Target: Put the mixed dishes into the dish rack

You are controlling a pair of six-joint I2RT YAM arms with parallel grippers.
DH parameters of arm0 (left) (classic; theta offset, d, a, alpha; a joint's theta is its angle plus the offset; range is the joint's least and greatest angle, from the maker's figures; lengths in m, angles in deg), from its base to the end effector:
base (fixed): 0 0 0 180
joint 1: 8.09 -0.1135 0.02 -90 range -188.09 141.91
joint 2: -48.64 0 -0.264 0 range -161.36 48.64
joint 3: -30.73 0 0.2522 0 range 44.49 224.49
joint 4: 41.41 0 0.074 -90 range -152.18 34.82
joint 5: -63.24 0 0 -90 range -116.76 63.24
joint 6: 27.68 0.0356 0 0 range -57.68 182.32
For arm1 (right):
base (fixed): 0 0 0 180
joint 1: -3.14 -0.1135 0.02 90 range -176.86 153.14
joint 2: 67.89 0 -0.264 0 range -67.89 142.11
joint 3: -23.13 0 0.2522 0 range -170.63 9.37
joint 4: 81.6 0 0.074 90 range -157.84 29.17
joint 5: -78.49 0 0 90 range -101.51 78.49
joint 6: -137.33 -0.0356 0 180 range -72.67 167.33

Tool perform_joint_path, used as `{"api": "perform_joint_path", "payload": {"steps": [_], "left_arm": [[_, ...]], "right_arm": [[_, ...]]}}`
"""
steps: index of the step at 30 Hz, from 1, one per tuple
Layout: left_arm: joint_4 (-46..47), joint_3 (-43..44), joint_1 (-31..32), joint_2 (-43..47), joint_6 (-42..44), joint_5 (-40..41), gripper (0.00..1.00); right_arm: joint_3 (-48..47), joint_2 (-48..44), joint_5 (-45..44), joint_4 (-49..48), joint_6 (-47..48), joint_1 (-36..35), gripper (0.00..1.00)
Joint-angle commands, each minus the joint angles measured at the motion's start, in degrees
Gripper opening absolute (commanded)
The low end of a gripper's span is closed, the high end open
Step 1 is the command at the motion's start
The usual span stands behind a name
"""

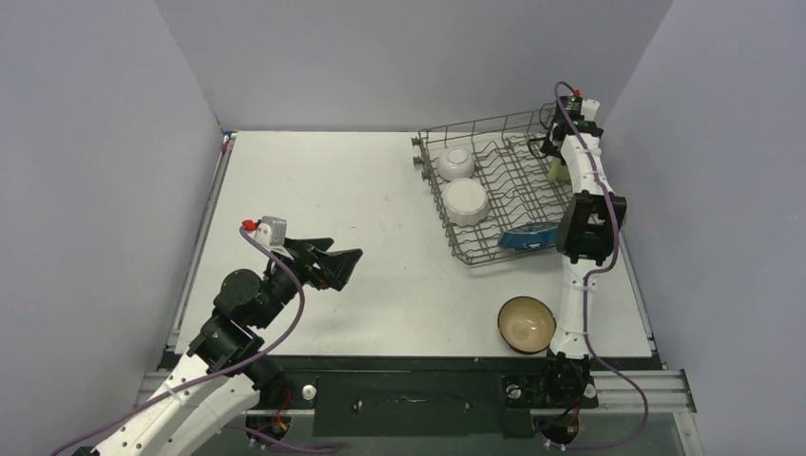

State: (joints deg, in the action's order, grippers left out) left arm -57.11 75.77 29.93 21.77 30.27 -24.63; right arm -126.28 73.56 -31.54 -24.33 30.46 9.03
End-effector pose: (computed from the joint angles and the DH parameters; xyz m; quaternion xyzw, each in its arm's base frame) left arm 0.1061 -0.0812 0.3162 0.0226 0.6913 -0.4040 0.5986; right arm 0.5422 -0.0682 0.2315 0.2415 0.8932 -0.1296 0.3564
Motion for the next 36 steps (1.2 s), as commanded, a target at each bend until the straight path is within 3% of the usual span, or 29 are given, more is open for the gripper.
{"api": "perform_joint_path", "payload": {"steps": [1,5,8,12,17,19,36], "left_arm": [[3.82,-0.15,-0.23,0.18,-0.91,0.34,0.96],[3.46,-0.26,-0.26,0.48,-0.78,0.35,0.96],[3.39,-0.42,-0.26,0.27,-0.8,0.46,0.96],[3.55,-0.49,-0.26,0.16,-1.18,0.21,0.96],[3.84,-0.91,-0.24,-0.05,-2.06,-0.17,0.96],[3.74,-1.04,-0.23,-0.4,-2.46,-0.55,0.96],[-1.83,-2.1,-0.14,-3.55,-7.71,-6.55,0.96]], "right_arm": [[-3.92,0.05,-1.76,-4.84,1.39,-0.44,0.0],[-3.92,1.49,-2.11,-4.92,1.89,-0.65,0.02],[-3.85,2.16,-2.2,-4.84,2.4,-0.84,0.13],[-3.74,2.12,-2.31,-4.49,3.06,-1.09,0.38],[-3.51,-0.35,-2.39,-2.75,4.01,-1.65,0.78],[-3.48,-1.87,-2.68,-1.89,3.92,-1.87,0.83],[-1.21,-13.49,-3.3,3.33,2.05,-1.36,0.89]]}}
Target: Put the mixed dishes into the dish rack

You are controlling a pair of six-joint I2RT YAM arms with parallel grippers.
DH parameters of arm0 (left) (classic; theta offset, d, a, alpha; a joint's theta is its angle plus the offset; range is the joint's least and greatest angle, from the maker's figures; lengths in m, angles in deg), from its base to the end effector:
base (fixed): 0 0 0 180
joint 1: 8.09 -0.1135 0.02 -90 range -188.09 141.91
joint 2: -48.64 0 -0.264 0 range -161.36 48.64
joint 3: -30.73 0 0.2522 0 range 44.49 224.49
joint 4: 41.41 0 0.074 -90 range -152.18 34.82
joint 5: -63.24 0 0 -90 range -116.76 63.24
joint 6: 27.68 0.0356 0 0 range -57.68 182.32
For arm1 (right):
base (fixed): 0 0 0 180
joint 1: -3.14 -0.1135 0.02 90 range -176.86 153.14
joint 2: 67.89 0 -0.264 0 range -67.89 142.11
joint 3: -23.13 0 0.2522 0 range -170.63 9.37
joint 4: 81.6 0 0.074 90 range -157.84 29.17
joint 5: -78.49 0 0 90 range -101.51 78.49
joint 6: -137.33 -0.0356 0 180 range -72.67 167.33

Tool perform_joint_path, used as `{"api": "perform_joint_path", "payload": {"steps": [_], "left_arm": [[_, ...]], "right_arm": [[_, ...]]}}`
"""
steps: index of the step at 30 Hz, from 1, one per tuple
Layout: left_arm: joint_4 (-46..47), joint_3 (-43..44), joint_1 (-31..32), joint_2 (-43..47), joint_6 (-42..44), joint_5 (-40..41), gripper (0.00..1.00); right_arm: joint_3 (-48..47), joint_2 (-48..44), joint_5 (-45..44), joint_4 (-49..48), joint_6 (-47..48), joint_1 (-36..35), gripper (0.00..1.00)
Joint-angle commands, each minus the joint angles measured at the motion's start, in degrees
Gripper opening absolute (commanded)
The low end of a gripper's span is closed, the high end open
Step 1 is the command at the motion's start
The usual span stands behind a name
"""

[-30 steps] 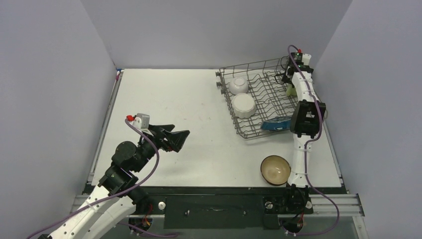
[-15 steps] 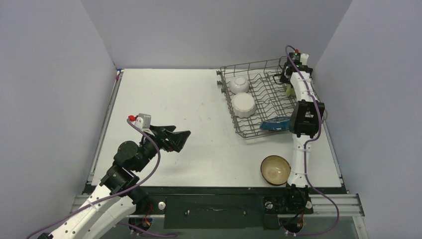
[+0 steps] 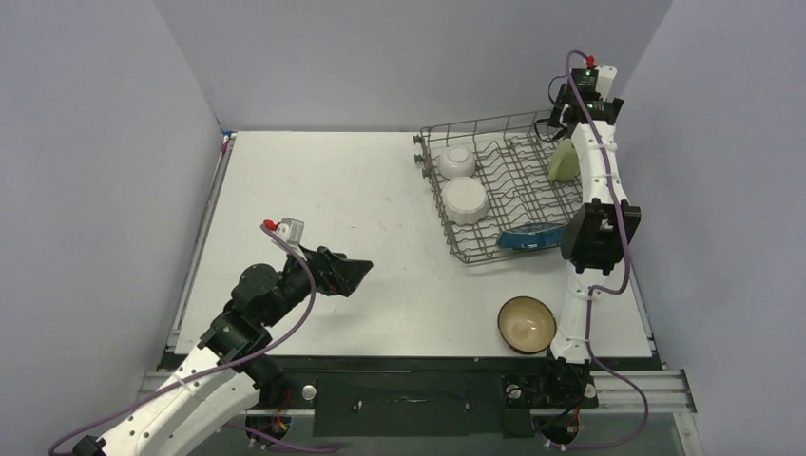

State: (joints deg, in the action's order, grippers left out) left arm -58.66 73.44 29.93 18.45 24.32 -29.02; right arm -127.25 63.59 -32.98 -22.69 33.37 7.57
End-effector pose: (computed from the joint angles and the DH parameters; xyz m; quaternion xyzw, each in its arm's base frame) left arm 0.1151 -0.0918 0.2919 0.0135 0.7355 -0.4284 0.5246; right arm 0.5130 -0.0528 0.3241 0.2200 0.8665 -0.1338 0.4277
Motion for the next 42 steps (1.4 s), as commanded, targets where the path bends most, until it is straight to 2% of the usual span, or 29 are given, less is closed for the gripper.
{"api": "perform_joint_path", "payload": {"steps": [1,5,10,12,17,21,25,30,33,36,42], "left_arm": [[-0.16,0.19,-0.1,-0.79,-1.92,-2.47,0.96],[2.23,-0.3,-0.01,-3.42,-3.01,-3.91,0.96],[7.7,-0.74,3.33,-7.79,-3.25,-2.28,0.96],[9.14,-0.46,6.92,-10.49,-3.12,0.37,0.96],[12.62,2.93,21.81,-19.92,-1.06,11.45,0.96],[15.39,7.64,32.08,-29.58,-0.45,18.68,0.97],[16.71,14.6,39.83,-41.25,-0.01,25.1,0.99],[11.1,28.43,46.57,-57.43,1.05,37.41,1.0],[2.61,37.05,47.8,-65.37,0.86,43.11,1.0],[-2.48,44.75,48.05,-72.99,0.92,46.46,0.91],[-2.95,51.07,47.84,-81.6,2.73,45.67,0.73]], "right_arm": [[-0.08,-4.17,-1.88,2.0,-1.23,0.02,0.89],[3.24,-8.04,-1.41,3.94,-4.27,-0.37,0.9],[17.16,-17.61,-2.94,4.33,-9.08,-2.43,0.9],[23.23,-23.08,-4.74,4.39,-10.25,-4.46,0.9],[38.11,-40.66,-7.56,4.66,-13.51,-9.61,0.9],[53.05,-55.21,1.65,2.81,-15.55,-9.95,0.9],[62.16,-68.56,7.54,3.4,-17.21,-10.14,0.9],[67.03,-83.23,8.53,5.69,-19.73,-9.92,0.9],[67.28,-87.67,7.72,7.82,-20.55,-9.79,0.9],[66.39,-91.41,3.6,10.7,-20.62,-9.63,0.9],[67.57,-98.28,-0.55,11.63,-22.08,-9.5,0.9]]}}
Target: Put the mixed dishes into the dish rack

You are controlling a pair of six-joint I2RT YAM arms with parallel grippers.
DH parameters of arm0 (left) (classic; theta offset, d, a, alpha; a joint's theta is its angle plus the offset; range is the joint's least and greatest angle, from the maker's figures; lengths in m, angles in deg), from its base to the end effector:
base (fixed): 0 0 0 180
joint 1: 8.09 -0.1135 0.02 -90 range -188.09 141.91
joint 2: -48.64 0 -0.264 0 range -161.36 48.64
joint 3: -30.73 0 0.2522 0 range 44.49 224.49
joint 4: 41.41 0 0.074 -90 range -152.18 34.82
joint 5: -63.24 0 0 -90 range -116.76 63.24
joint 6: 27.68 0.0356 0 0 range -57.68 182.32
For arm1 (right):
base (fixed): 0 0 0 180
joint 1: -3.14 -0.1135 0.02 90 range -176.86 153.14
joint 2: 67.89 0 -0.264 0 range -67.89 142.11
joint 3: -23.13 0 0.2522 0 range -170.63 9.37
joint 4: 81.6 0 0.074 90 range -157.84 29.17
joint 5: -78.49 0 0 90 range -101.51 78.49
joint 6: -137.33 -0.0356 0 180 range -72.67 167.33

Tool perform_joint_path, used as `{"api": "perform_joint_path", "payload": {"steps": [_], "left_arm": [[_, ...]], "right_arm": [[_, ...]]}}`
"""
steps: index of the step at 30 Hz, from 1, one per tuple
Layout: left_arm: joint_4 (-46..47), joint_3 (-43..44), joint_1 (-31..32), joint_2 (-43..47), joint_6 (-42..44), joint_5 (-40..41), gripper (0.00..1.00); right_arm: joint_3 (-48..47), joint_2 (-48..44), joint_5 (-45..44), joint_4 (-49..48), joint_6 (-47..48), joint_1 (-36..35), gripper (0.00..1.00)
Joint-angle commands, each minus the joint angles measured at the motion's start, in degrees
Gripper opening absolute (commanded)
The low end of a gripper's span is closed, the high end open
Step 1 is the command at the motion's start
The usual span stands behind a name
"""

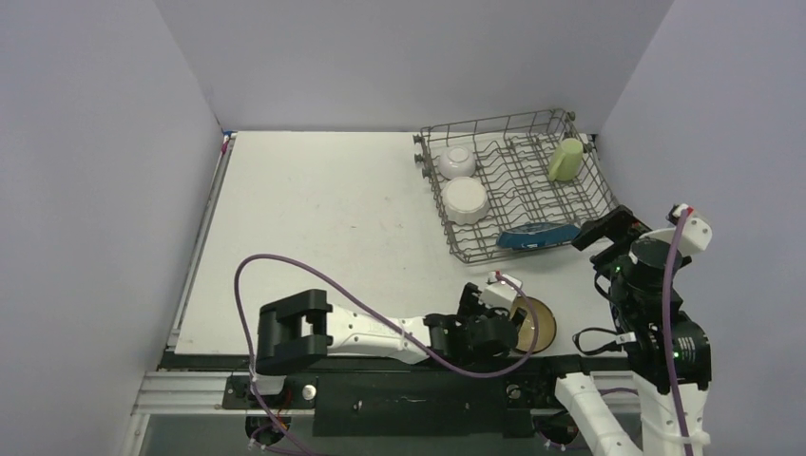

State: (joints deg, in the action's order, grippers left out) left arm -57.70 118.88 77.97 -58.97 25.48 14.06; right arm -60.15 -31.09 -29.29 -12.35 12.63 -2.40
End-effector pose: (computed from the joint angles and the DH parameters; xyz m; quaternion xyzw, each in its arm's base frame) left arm 0.0520 -0.4170 0.2221 0.2028 0.8246 -0.2270 0.4769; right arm 0.0824 -0.0029 0.4128 0.2899 0.7747 0.0673 0.5579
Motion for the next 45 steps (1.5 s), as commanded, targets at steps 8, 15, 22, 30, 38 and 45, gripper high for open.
{"api": "perform_joint_path", "payload": {"steps": [8,15,22,30,38,45], "left_arm": [[-8.78,13.77,-1.71,-12.98,0.43,-1.68,0.53],[-9.27,16.25,-3.35,-15.8,0.73,-5.97,0.35],[-12.82,20.03,-4.09,-18.38,1.08,-7.25,0.25],[-11.88,17.29,-6.26,-14.91,4.81,-11.19,0.0],[-1.01,0.78,-11.19,4.39,7.03,-14.59,0.0],[7.75,-16.39,-18.04,27.61,7.47,-19.26,0.0]], "right_arm": [[2.71,-7.12,-4.14,1.88,1.33,0.33,0.9],[4.08,-7.1,-4.22,2.0,2.69,0.36,0.9],[4.47,-5.75,-3.55,1.97,3.2,0.35,0.9],[4.98,-3.95,-1.98,1.94,3.93,0.37,0.9],[6.45,-0.93,4.33,0.27,3.68,0.41,0.9],[9.19,4.86,23.72,-3.15,7.93,0.45,0.9]]}}
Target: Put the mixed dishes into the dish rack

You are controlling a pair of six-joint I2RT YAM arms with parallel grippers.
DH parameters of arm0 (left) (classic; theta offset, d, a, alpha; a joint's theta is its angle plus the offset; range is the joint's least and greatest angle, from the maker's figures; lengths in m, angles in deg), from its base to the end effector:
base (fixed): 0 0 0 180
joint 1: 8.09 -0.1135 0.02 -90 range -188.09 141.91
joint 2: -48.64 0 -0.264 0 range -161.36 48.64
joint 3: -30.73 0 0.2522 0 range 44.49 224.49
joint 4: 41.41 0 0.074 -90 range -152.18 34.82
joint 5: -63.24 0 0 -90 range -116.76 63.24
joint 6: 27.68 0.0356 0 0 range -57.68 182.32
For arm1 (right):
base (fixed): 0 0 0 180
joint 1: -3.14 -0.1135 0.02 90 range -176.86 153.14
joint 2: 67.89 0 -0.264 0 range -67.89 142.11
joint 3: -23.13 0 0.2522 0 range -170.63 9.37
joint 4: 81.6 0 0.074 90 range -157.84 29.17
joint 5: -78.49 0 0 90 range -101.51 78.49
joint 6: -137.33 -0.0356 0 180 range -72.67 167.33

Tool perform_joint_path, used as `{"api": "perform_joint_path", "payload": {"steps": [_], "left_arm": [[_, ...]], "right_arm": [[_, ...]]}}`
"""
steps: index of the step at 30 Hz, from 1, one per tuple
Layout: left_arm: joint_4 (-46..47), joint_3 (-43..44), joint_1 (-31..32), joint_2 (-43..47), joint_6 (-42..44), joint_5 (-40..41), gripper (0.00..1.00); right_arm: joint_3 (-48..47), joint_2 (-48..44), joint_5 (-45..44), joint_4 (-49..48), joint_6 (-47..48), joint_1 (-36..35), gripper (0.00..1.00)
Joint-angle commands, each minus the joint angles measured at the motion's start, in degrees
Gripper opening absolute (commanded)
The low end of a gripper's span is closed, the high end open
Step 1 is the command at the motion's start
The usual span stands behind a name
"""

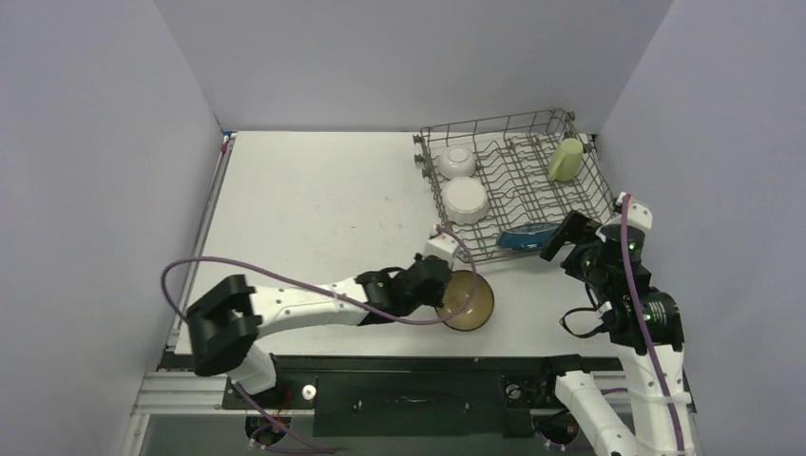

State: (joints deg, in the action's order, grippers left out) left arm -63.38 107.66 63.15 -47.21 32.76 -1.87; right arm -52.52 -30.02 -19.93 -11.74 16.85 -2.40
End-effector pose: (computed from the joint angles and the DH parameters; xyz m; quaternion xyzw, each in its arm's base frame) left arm 0.1318 -0.3416 0.2248 0.2323 0.8619 -0.1877 0.4097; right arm 0.1035 0.0048 0.3721 0.2231 0.8443 0.0882 0.4791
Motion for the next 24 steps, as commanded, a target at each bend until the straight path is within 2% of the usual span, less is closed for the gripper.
{"api": "perform_joint_path", "payload": {"steps": [1,5,6,8,13,16,19,24], "left_arm": [[14.96,-6.71,-4.01,18.01,0.15,-4.17,0.0],[19.04,-16.77,-11.75,30.72,-2.88,-12.25,0.0],[20.8,-18.0,-13.15,34.66,-4.52,-13.73,0.0],[22.57,-21.21,-16.73,39.58,-6.55,-17.71,0.0],[23.61,-24.38,-24.13,46.77,-11.64,-25.47,0.0],[25.37,-25.12,-26.61,47.93,-14.97,-28.65,0.0],[27.19,-25.91,-29.03,48.43,-18.0,-31.65,0.0],[29.14,-25.59,-30.38,48.42,-20.04,-33.64,0.0]], "right_arm": [[1.89,4.28,16.93,-4.35,4.18,0.49,0.9],[4.8,7.23,33.77,-9.91,2.74,-0.54,0.92],[6.17,8.39,39.72,-13.17,0.3,-1.1,0.93],[8.21,8.87,44.41,-18.94,-4.8,-3.39,0.93],[12.27,7.54,45.22,-35.23,-18.76,-12.13,0.93],[13.69,8.73,43.65,-45.41,-26.35,-20.01,0.92],[12.1,9.83,37.94,-46.87,-27.29,-24.87,0.95],[10.89,12.23,35.92,-50.14,-28.91,-30.03,0.97]]}}
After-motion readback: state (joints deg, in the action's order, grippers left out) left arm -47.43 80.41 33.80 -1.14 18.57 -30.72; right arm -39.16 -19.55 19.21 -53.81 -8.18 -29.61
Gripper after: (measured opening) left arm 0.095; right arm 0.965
